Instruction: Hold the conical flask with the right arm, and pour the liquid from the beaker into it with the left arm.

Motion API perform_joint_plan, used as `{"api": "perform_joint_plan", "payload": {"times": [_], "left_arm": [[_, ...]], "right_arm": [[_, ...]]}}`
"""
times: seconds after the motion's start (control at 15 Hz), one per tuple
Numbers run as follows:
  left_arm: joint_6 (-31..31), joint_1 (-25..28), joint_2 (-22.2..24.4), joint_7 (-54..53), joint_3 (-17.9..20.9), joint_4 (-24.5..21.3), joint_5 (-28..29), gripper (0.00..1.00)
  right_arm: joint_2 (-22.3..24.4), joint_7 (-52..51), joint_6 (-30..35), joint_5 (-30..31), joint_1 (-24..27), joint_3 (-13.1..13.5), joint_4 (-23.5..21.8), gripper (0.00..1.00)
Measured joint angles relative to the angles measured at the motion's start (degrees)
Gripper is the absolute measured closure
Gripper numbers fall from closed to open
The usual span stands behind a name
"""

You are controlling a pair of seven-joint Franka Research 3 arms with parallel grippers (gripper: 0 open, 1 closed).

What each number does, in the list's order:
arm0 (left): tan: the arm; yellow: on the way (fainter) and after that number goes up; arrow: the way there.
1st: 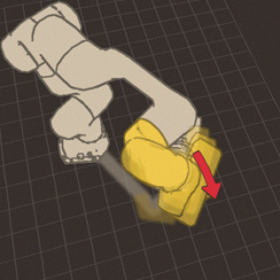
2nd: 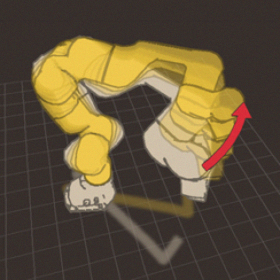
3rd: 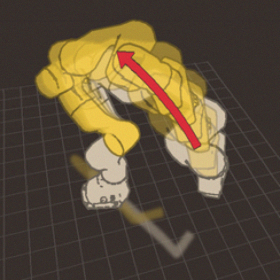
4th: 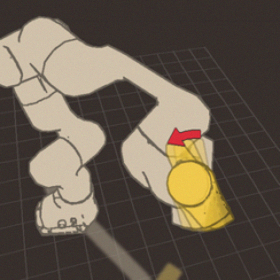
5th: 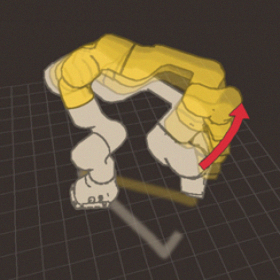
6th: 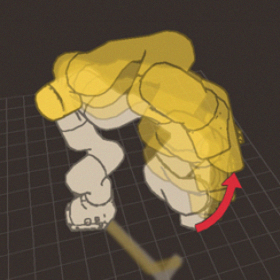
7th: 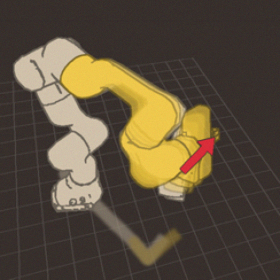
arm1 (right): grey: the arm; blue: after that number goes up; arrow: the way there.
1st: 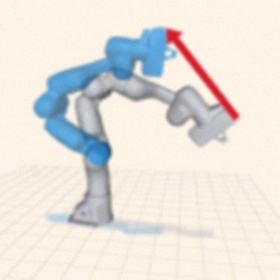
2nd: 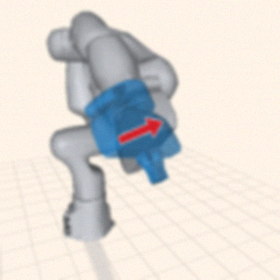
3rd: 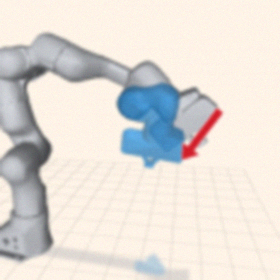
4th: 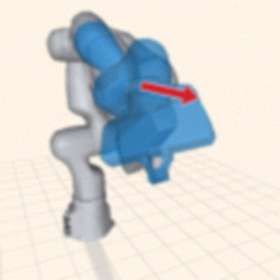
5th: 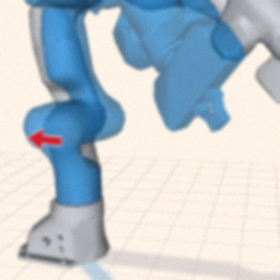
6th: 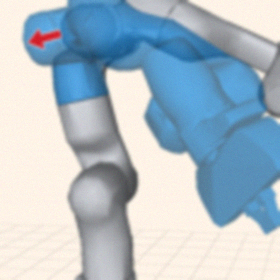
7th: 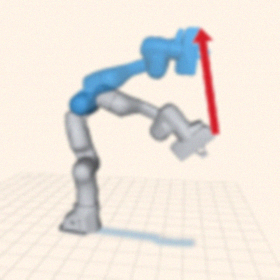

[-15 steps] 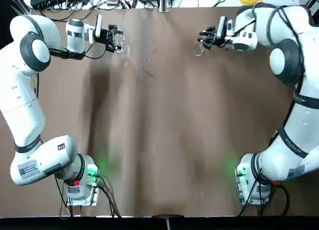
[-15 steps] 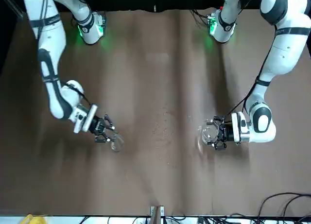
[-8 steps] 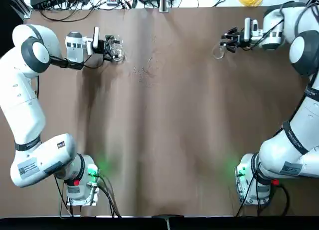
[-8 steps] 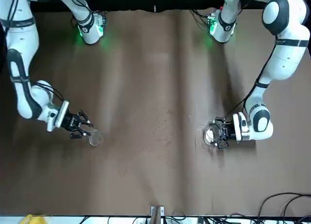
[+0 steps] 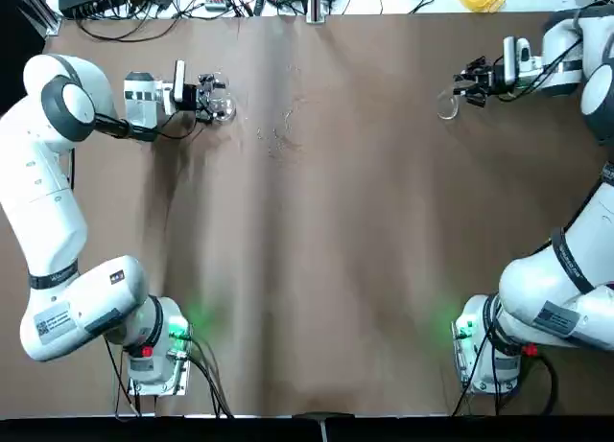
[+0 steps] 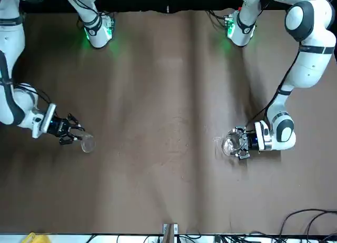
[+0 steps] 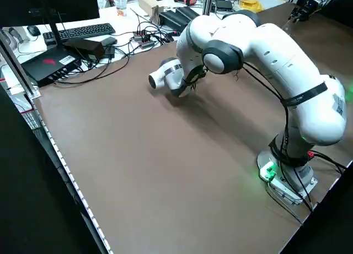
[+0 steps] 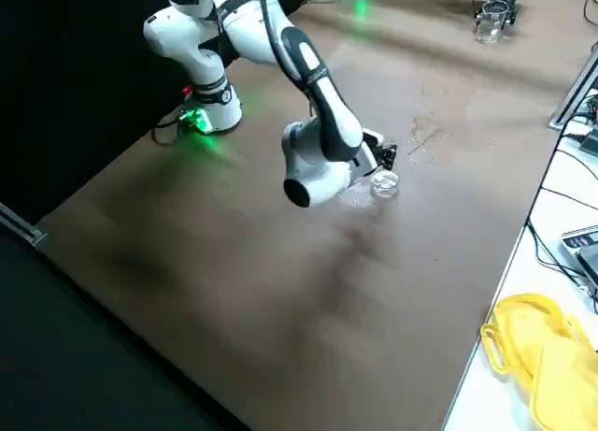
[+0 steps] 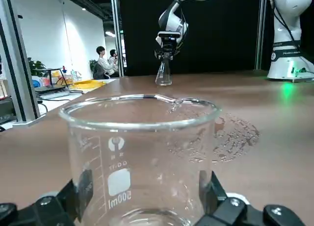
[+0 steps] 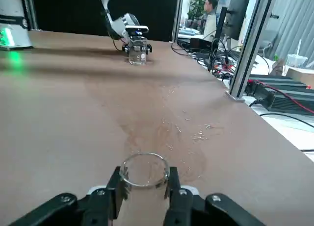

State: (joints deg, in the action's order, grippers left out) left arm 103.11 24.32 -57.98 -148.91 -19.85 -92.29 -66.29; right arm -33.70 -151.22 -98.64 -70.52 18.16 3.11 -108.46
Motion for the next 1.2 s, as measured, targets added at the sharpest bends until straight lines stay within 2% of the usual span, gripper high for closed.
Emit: {"api": "perform_joint_plan", "payload": {"times": [0.47, 0.87, 1.13, 1.2], "left_arm": [[0.2, 0.0, 0.0, -0.3, 2.8, 0.1, 0.1, 0.00], [0.4, 0.0, 0.6, -0.3, 6.8, 1.4, 0.7, 0.00], [1.3, -1.1, 5.8, 1.0, 9.6, 3.5, 4.3, 0.00], [1.8, -2.9, 10.0, 5.7, 11.3, 4.5, 6.8, 0.00]], "right_arm": [[-1.1, 0.6, 8.6, 2.9, 7.9, 0.0, 0.7, 0.61], [-1.3, 2.7, 12.0, 4.6, 11.9, 0.0, 0.9, 0.61], [-1.4, 3.5, 12.9, 5.3, 13.4, 0.0, 0.9, 0.61], [-1.5, 3.6, 13.3, 5.5, 13.8, 0.0, 0.9, 0.61]]}}
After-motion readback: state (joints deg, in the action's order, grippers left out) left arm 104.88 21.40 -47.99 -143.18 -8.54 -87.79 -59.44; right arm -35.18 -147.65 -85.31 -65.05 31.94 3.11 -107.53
